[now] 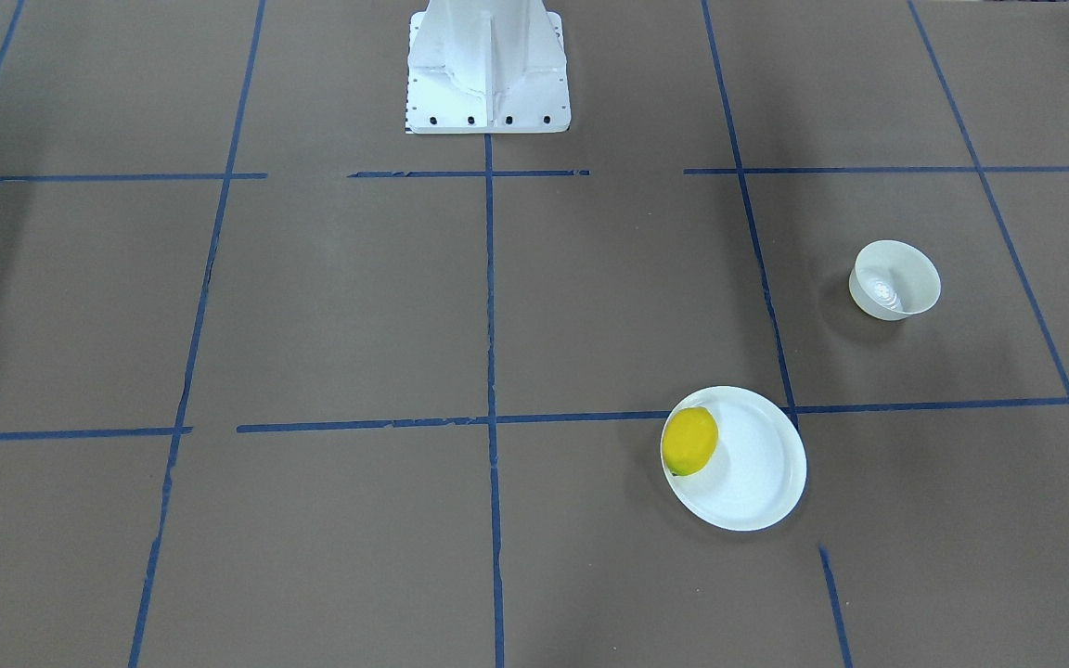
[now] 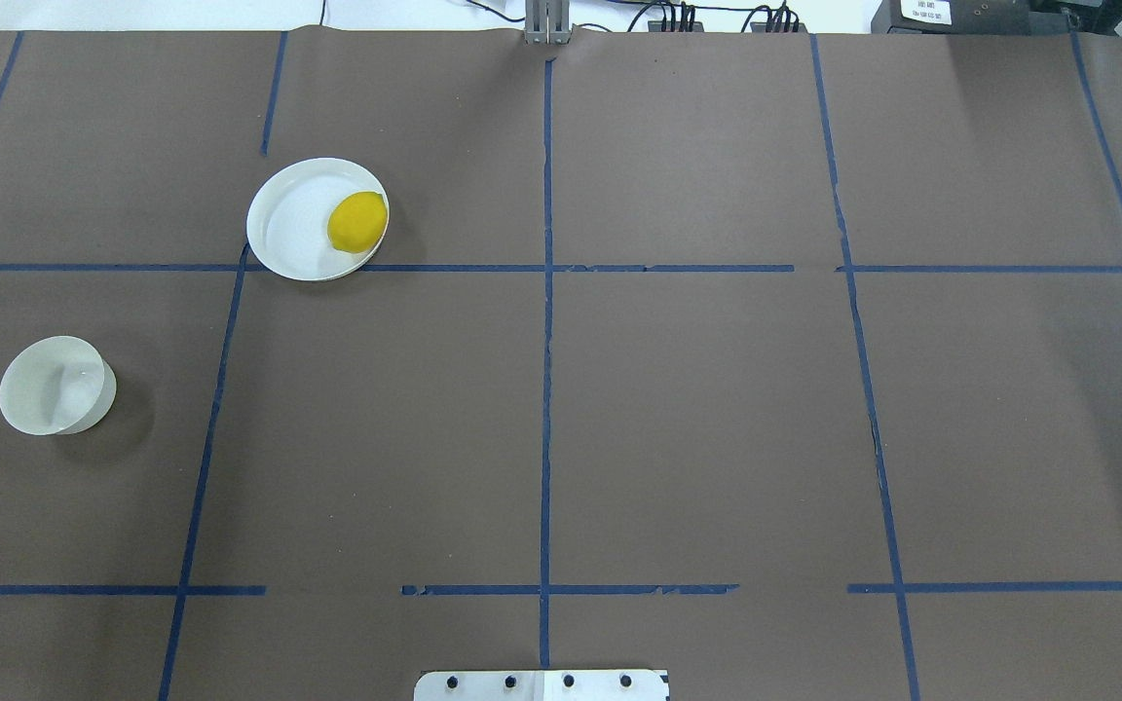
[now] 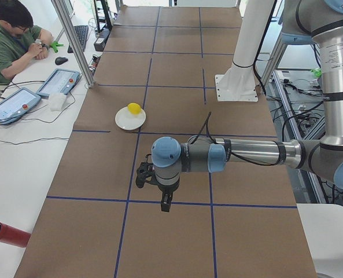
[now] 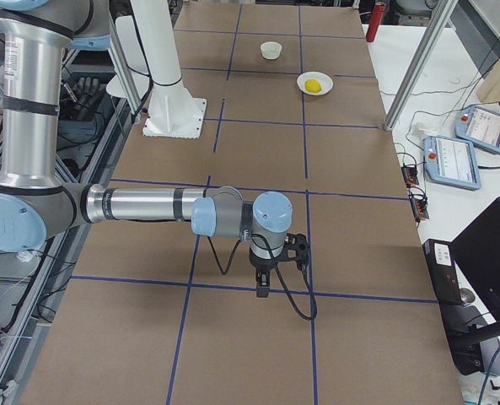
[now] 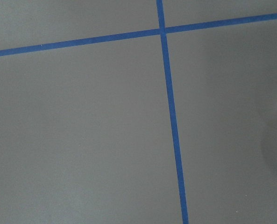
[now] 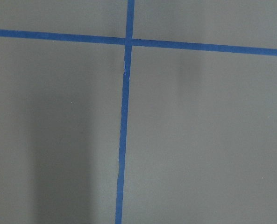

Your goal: Move lemon from plate to bowl

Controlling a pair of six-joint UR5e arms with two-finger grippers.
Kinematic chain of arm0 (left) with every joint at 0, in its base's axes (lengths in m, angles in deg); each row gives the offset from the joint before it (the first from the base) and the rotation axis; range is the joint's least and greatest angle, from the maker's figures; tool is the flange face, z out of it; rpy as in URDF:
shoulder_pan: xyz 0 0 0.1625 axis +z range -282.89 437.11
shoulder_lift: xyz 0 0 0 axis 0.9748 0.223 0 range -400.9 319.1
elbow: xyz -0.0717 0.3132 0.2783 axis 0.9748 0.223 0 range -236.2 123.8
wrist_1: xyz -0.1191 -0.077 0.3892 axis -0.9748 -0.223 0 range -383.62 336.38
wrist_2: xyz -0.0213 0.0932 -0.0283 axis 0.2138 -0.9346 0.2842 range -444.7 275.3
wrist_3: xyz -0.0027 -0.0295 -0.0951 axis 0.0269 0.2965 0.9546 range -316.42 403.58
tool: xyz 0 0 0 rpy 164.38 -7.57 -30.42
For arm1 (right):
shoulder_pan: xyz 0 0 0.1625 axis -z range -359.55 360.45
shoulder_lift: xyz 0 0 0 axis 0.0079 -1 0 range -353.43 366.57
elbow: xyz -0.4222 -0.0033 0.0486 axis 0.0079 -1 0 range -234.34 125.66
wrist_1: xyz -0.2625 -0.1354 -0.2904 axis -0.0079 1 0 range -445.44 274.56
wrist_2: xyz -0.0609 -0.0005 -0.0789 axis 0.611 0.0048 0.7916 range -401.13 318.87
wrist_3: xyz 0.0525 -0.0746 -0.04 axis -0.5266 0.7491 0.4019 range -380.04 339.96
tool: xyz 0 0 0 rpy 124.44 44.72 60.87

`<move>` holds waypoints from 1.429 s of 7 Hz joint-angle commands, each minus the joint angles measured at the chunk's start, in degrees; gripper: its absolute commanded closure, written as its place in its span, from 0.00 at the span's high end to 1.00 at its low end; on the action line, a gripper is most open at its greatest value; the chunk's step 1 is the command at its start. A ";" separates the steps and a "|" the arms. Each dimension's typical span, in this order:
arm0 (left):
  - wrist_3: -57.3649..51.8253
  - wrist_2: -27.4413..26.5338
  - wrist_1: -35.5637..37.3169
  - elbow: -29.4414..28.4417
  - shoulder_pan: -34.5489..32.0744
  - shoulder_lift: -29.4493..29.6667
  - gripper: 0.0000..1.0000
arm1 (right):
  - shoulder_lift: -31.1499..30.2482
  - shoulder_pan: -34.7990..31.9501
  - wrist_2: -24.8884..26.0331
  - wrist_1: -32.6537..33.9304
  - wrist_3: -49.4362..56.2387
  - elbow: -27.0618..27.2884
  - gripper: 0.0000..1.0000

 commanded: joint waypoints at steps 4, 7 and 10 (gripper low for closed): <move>-0.23 0.09 -4.92 -0.10 0.18 1.48 1.00 | 0.00 0.00 0.00 0.09 0.00 -0.09 1.00; 5.79 0.00 -15.08 -0.46 2.45 5.24 1.00 | 0.00 0.00 0.00 0.00 0.00 0.00 1.00; 25.01 -0.44 -14.81 -1.68 15.50 19.02 1.00 | 0.00 0.00 0.00 0.00 0.00 0.00 1.00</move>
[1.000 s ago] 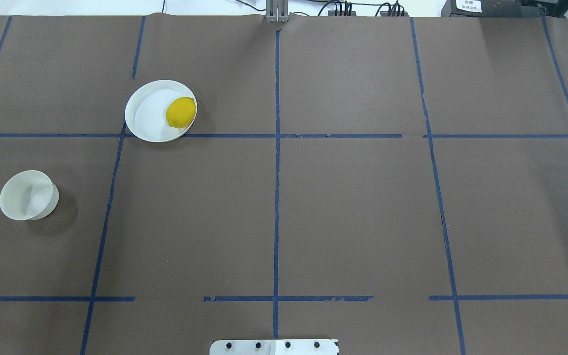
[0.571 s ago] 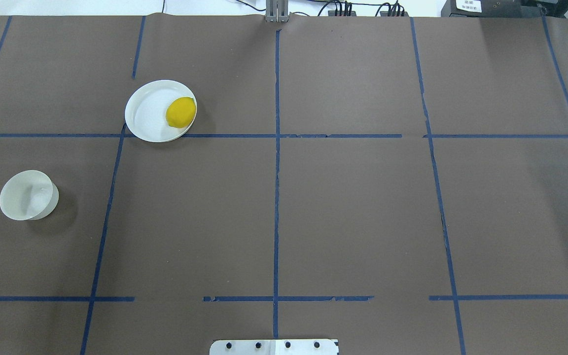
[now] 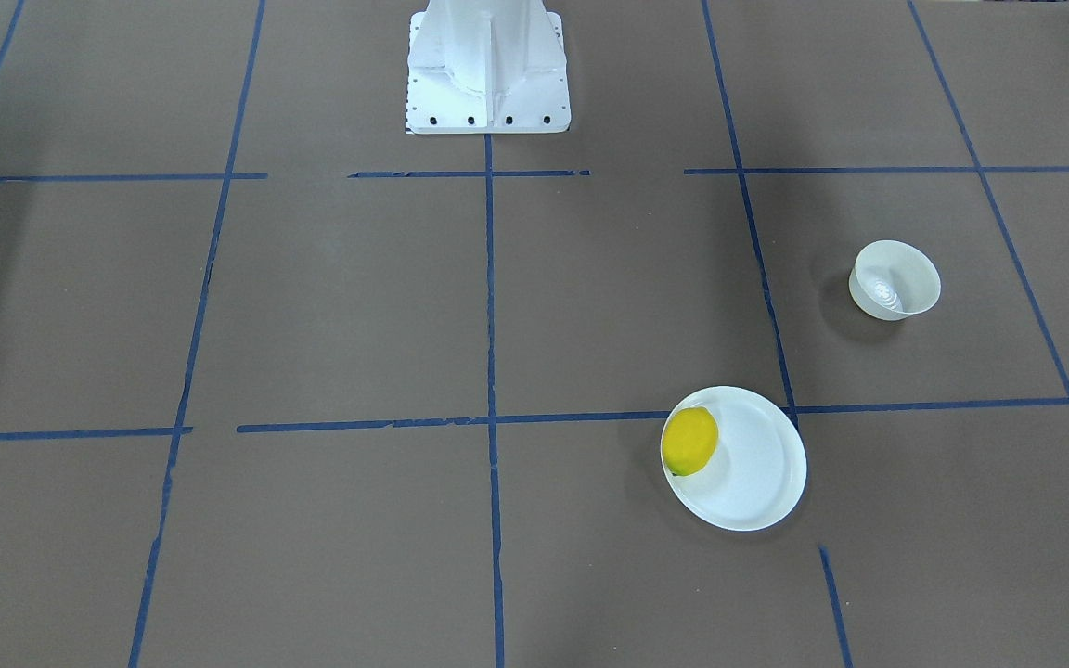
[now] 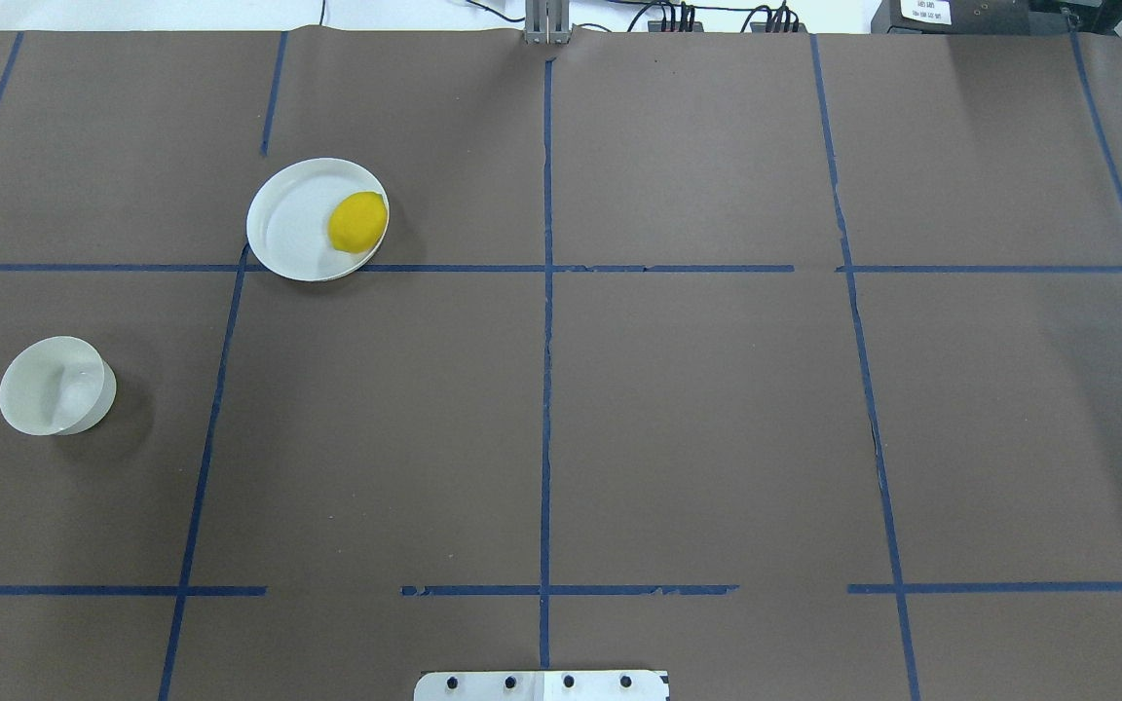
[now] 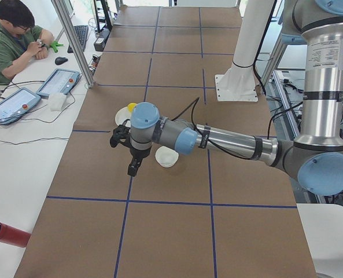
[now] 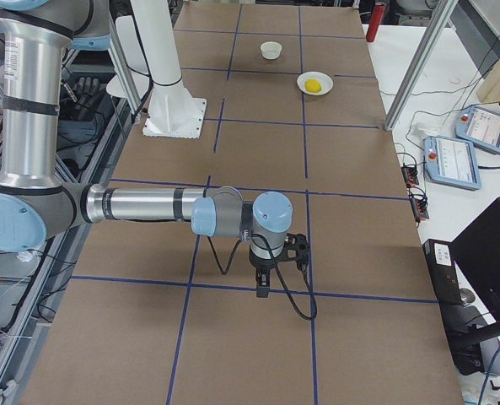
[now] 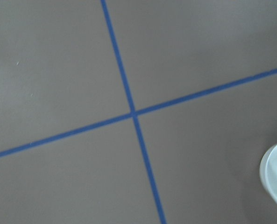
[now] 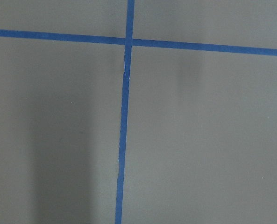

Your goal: Move lemon from plate to bowl

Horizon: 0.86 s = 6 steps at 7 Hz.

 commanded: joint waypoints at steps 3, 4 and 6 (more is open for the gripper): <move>19.18 -2.18 -0.13 -10.62 19.08 23.66 1.00 | 0.00 0.00 0.00 0.00 0.00 0.00 1.00; 22.43 -4.20 -0.75 -13.97 21.55 27.46 1.00 | 0.00 0.00 0.00 0.00 0.00 0.00 1.00; 28.22 -9.21 -0.75 -15.66 27.16 30.91 1.00 | 0.00 0.00 0.00 0.00 0.00 0.00 1.00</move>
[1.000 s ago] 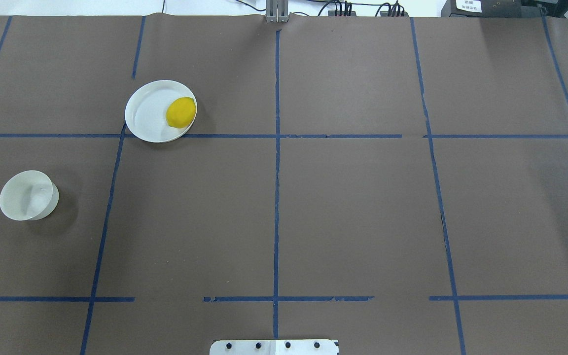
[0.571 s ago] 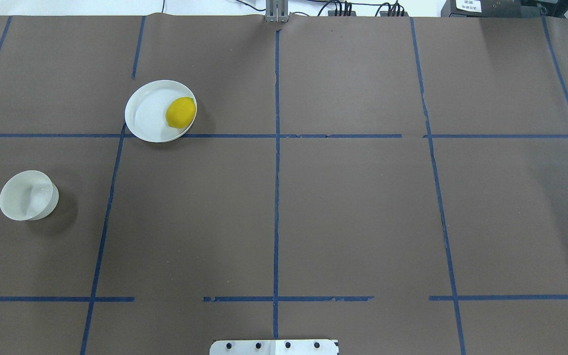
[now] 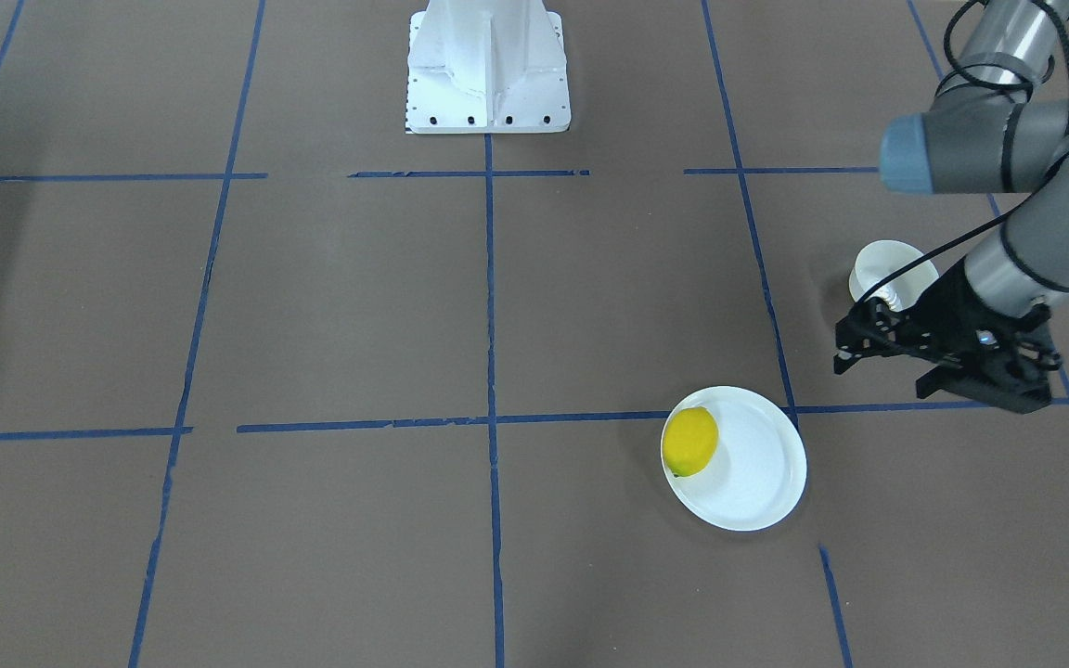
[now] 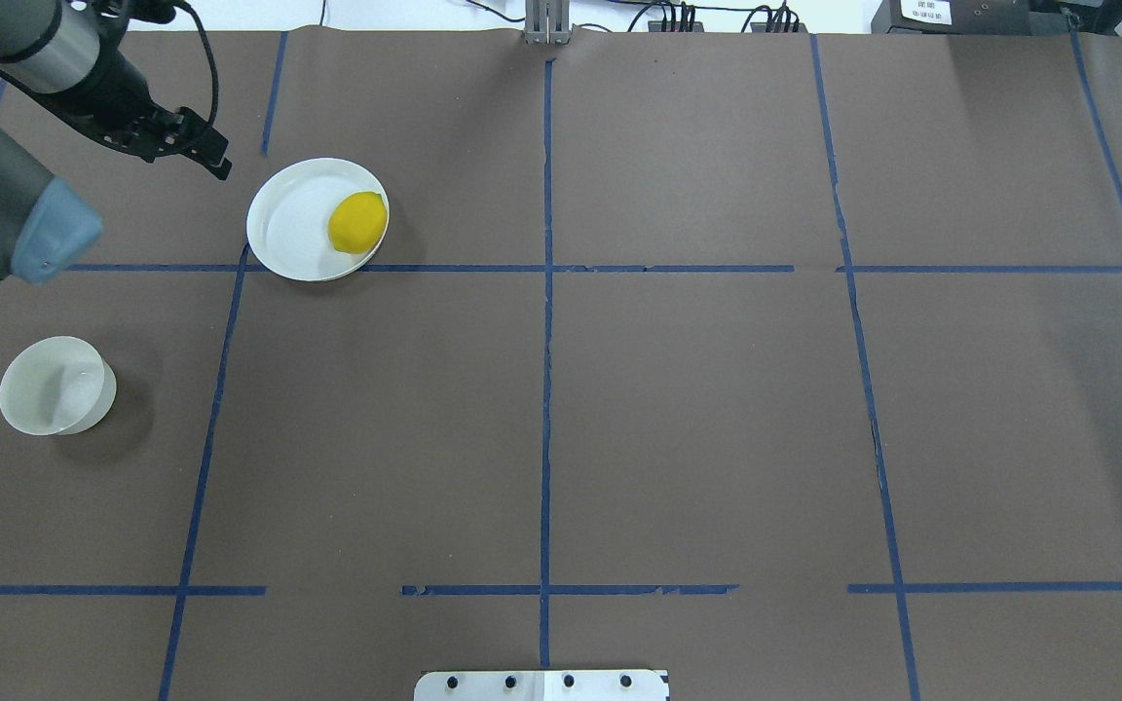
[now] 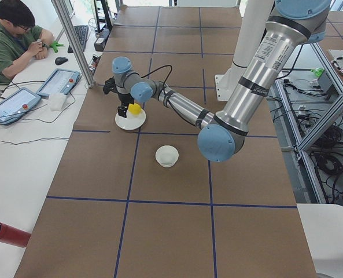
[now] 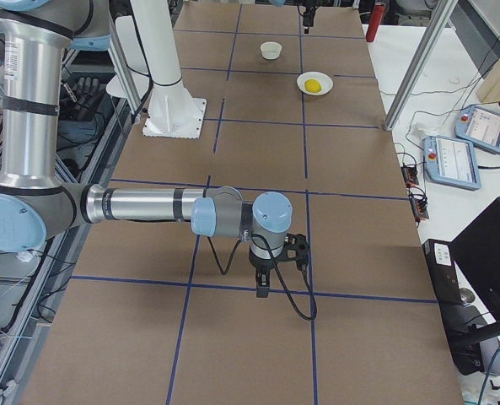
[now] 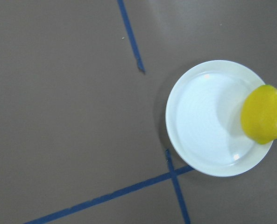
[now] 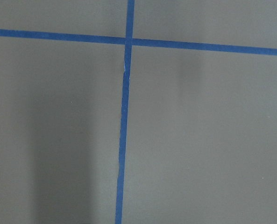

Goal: Move lemon from plate to bowl
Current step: 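Reach the left gripper over the white plate down to the yellow lemon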

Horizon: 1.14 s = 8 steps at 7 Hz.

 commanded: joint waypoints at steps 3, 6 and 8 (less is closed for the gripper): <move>12.53 -9.19 -6.40 -9.61 8.89 8.28 1.00 | 0.00 0.00 0.00 0.00 0.00 0.00 1.00; 15.89 -9.37 -9.44 -17.47 11.70 12.77 1.00 | 0.00 0.00 0.00 0.00 0.00 0.00 1.00; 16.25 -11.73 -9.53 -18.35 12.76 12.68 1.00 | 0.00 0.00 0.00 0.00 0.00 0.00 1.00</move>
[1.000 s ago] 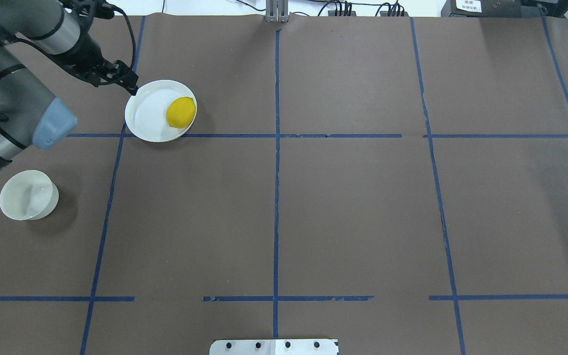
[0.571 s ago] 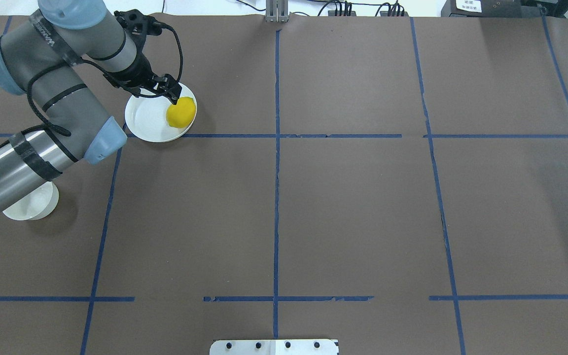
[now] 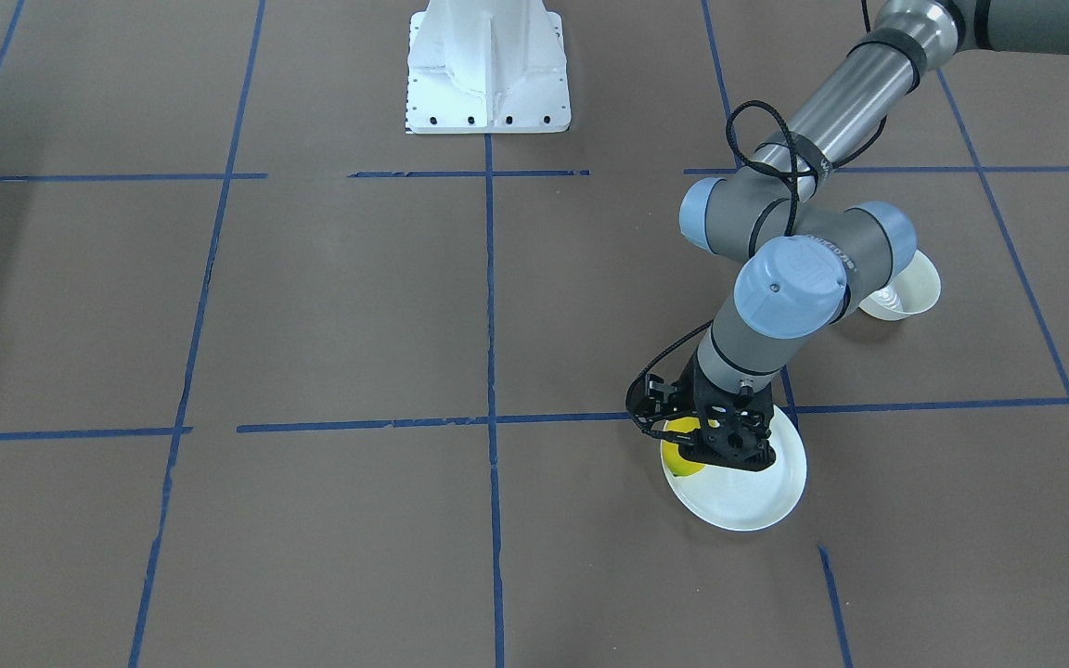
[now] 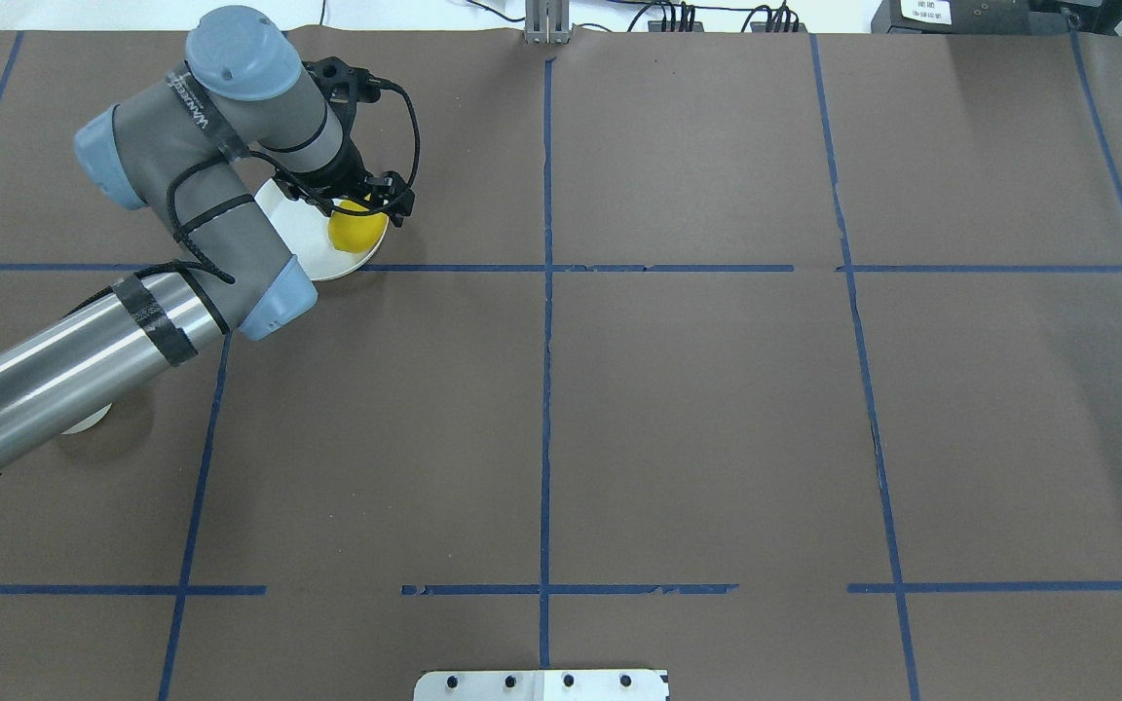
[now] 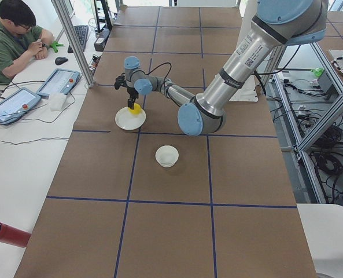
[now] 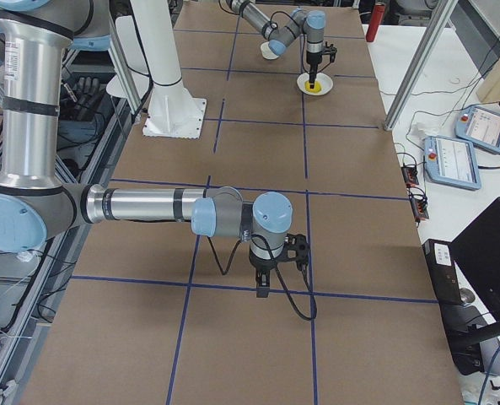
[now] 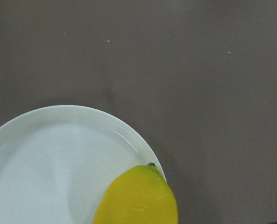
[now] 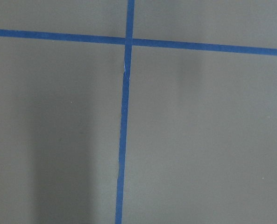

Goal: Move lemon from plate to bowl
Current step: 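Close the left gripper around the yellow lemon on the plate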

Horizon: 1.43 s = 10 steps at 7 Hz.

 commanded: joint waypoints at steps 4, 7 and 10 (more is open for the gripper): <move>0.14 -2.92 -0.96 -1.63 0.56 -0.37 0.99 | 0.00 0.00 0.00 0.00 0.00 0.00 1.00; 0.66 -2.66 -2.37 -3.22 0.48 -0.20 0.89 | 0.00 0.00 0.00 0.00 0.00 0.00 1.00; 0.31 0.83 -1.41 -2.78 -0.74 -0.28 0.17 | 0.00 0.00 0.00 0.00 0.00 0.00 1.00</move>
